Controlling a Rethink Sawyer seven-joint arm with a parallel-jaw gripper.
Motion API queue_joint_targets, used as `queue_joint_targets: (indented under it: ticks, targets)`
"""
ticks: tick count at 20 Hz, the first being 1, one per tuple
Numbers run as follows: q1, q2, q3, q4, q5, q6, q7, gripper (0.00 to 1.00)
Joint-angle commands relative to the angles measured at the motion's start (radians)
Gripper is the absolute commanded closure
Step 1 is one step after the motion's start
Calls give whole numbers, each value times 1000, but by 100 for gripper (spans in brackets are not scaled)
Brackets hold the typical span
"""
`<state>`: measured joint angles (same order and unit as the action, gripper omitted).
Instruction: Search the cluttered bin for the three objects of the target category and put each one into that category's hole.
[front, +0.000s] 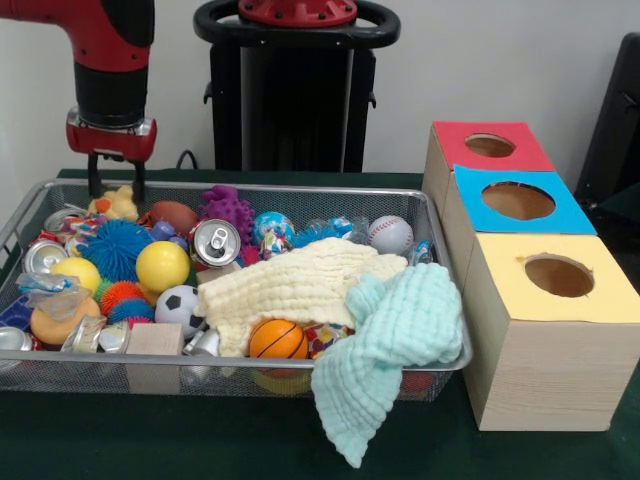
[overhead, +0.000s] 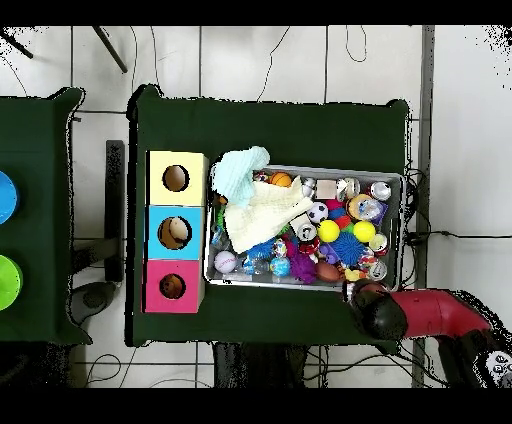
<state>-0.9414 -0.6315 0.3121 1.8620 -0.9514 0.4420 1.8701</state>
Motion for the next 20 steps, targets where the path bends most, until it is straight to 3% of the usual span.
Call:
queue_joint_targets:
  ticks: [1,8,15,16,20]
  targets:
    - [33,59,-10,-73,-119,-10,-103,0]
    - [81,112,-44,-103,-164,-55,-18,0]
    - [78,130,-39,-108,-170,-74,-33,0]
    - [73,130,-35,-107,-173,-77,-41,100]
    - [72,124,-38,-105,-168,-68,-44,100]
